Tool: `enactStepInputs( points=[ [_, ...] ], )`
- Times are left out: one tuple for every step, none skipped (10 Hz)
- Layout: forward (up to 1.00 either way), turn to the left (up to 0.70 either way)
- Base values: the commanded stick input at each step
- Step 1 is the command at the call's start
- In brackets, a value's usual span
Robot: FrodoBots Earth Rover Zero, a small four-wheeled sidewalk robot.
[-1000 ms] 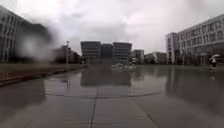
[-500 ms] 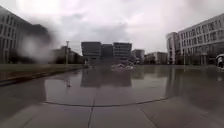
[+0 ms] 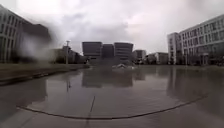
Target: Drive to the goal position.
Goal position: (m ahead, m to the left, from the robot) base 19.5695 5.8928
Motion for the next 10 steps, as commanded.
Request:
enactStepInputs(
  points=[
    [0.7,0.0],
    [0.7,0.0],
    [0.7,0.0],
    [0.7,0.0],
    [0.7,0.0],
    [0.7,0.0],
    [0.7,0.0],
    [0.7,0.0],
    [0.7,0.0],
    [0.7,0.0]
  ],
)
